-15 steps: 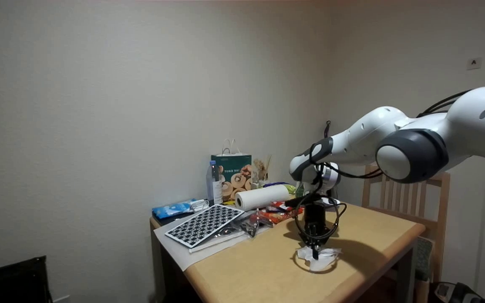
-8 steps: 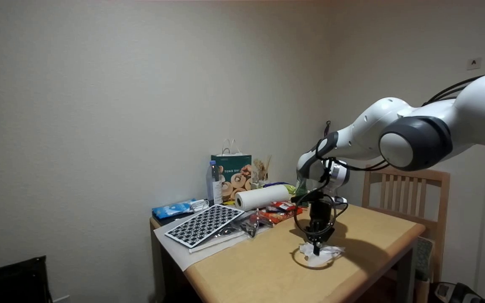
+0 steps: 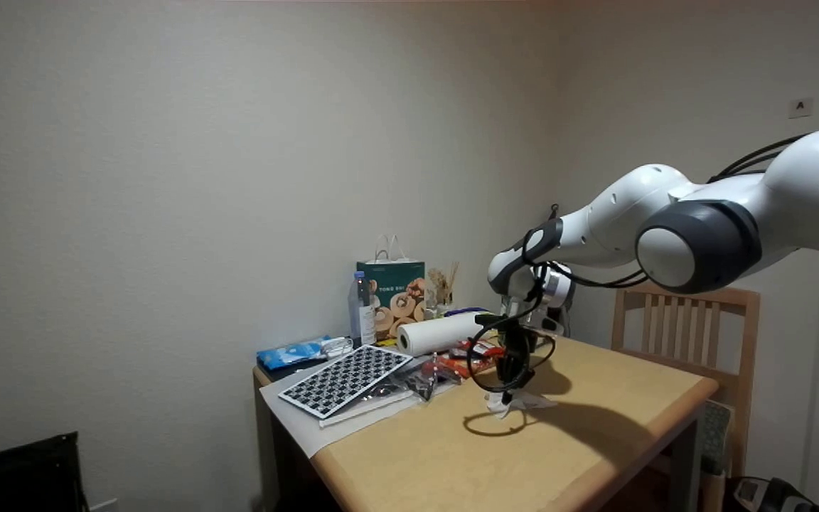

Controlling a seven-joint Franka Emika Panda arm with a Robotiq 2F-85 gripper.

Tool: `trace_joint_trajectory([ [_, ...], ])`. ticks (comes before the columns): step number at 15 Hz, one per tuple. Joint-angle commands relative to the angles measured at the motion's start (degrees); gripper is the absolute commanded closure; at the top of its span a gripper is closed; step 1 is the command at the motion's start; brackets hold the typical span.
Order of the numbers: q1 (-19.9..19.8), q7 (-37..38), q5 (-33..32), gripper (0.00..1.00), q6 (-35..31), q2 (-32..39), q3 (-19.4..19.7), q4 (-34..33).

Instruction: Use the cloth to wipe the counter

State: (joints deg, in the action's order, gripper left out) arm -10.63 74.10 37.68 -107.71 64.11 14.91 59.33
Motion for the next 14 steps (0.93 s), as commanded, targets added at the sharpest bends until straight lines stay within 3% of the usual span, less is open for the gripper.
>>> trace_joint_trajectory([
  [1,1.77,5.57,-0.73,1.0,-4.32,2.1,1.99,-2.16],
  [2,1.19,2.71,-0.01,0.99,-2.84,0.61,1.08,-0.9],
  [6,1.73,3.78,-0.02,1.0,-2.94,1.02,1.71,-1.57],
  [11,0.96,-2.37,0.02,1.0,7.98,-0.29,-1.39,-1.73],
  [12,1.42,-2.11,-0.2,0.74,8.54,-0.68,-1.15,-1.41],
  [14,1.61,-2.45,-0.15,0.68,9.34,-1.55,-1.16,-0.92],
])
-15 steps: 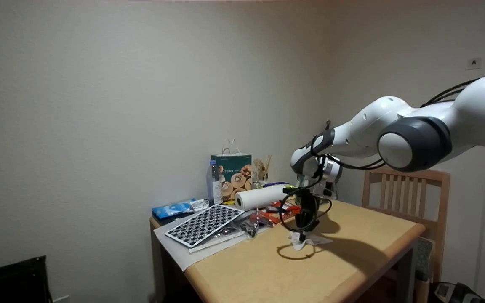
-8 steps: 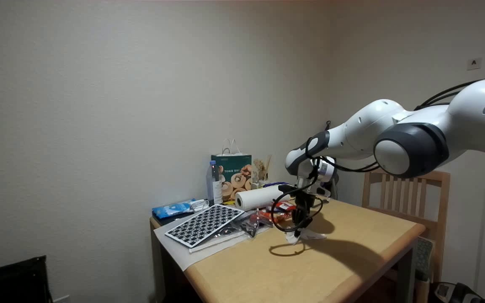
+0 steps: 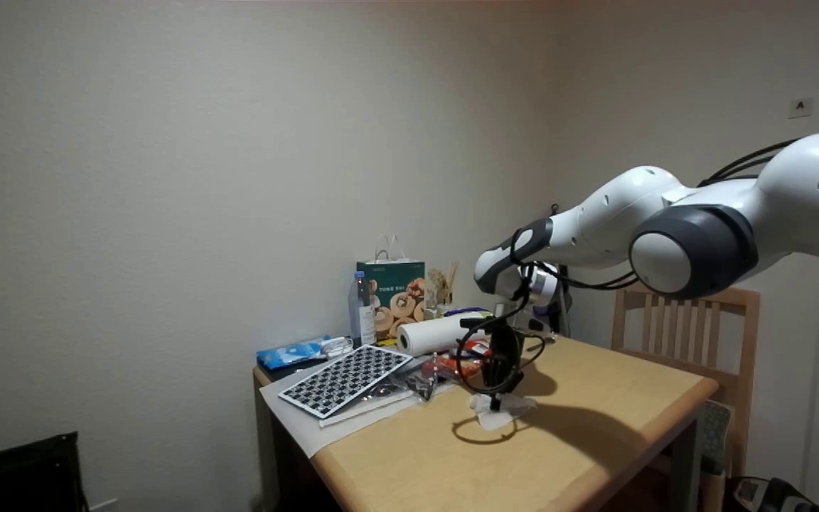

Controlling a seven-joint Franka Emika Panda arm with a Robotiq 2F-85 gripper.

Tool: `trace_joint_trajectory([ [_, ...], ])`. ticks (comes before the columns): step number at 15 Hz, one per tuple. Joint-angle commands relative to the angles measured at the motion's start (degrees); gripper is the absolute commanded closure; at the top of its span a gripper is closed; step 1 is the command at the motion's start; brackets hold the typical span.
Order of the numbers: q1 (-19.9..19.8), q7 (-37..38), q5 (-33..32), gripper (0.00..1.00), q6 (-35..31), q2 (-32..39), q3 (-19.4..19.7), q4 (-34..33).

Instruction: Use the cloth to wipe the counter

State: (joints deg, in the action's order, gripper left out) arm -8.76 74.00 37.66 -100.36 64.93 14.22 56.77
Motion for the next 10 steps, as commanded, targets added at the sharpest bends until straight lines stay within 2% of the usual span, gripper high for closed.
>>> trace_joint_trajectory([
  [1,-0.18,-2.27,-0.08,0.62,1.86,-2.78,-0.28,1.82],
  [10,1.43,-2.82,-0.59,0.04,-0.68,-7.66,1.58,4.72],
])
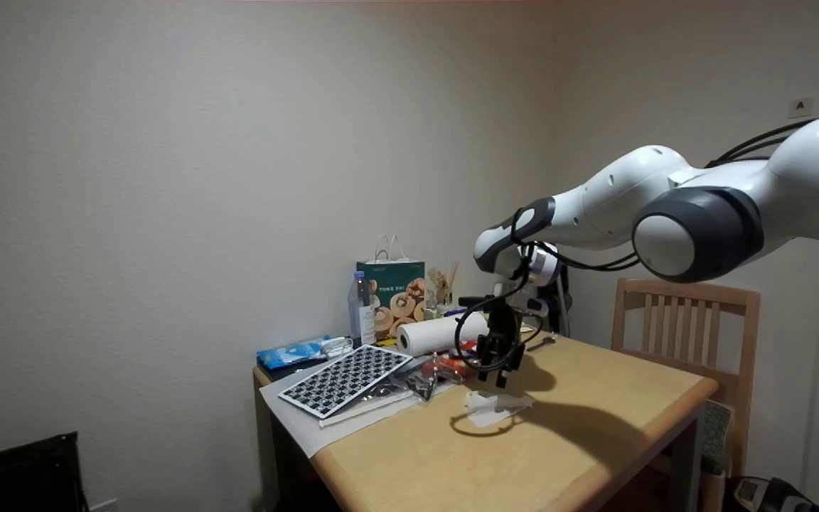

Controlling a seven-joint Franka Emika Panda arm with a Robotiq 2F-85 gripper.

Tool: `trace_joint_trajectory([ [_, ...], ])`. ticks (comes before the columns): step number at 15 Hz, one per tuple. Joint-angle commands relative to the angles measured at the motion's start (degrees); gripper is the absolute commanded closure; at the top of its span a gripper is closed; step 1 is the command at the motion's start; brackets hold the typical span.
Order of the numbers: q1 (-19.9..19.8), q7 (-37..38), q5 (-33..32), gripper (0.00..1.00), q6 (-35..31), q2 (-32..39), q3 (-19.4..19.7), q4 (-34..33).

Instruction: Use the cloth to wipe the counter

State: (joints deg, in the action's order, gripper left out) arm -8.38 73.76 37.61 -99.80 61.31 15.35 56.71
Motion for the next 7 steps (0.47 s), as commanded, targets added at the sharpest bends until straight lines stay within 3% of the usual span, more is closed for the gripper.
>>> trace_joint_trajectory([
  [1,1.3,-2.33,-0.06,0.01,-2.3,-4.4,0.46,5.08],
  [2,0.34,-0.08,0.0,0.16,-0.22,-0.86,0.19,0.17],
  [4,0.68,-0.08,0.0,0.02,-0.58,-1.61,0.25,0.63],
  [7,0.86,-0.08,0.0,0.01,-0.82,-1.67,0.39,0.84],
])
